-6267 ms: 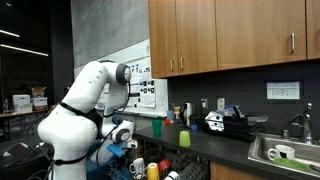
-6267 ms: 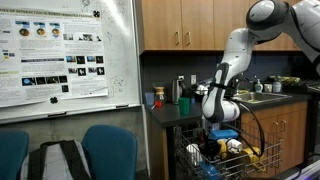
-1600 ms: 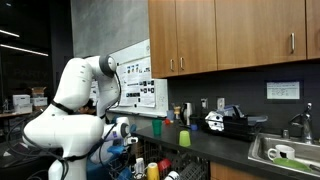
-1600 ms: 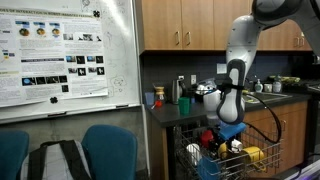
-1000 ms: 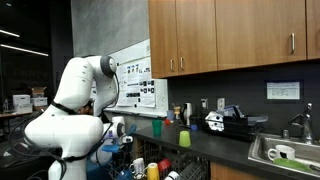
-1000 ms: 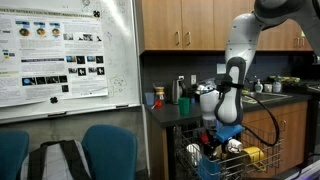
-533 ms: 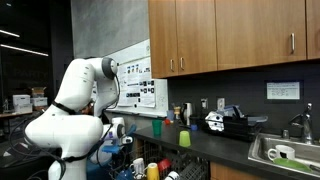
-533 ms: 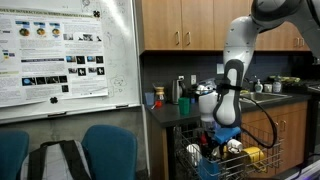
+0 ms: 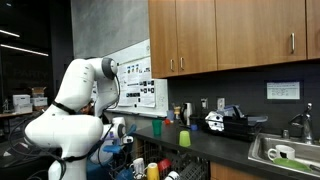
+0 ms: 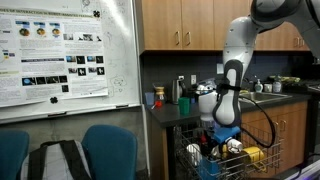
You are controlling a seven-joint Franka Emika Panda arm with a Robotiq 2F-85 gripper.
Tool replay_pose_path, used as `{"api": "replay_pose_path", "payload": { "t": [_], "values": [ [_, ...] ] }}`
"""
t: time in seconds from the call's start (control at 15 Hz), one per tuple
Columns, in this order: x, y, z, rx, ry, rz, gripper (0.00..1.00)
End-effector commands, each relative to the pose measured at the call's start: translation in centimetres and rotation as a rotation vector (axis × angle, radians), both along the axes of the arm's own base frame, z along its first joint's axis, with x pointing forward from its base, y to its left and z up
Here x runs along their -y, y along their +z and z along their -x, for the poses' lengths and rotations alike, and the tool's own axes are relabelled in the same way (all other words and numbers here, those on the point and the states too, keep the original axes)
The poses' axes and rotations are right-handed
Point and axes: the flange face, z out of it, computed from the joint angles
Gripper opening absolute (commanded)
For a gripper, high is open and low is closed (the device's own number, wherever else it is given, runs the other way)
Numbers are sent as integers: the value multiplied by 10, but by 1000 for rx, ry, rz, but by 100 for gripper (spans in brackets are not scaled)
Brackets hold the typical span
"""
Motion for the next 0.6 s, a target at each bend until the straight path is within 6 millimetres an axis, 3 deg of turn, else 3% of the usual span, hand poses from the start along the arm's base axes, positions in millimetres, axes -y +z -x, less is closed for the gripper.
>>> {"api": "replay_pose_path", "payload": {
  "t": [0.0,0.53],
  "values": [
    [10,-12,-11,6,-7,29,100],
    [21,-44,-20,-48,-32,34,100]
  ]
}}
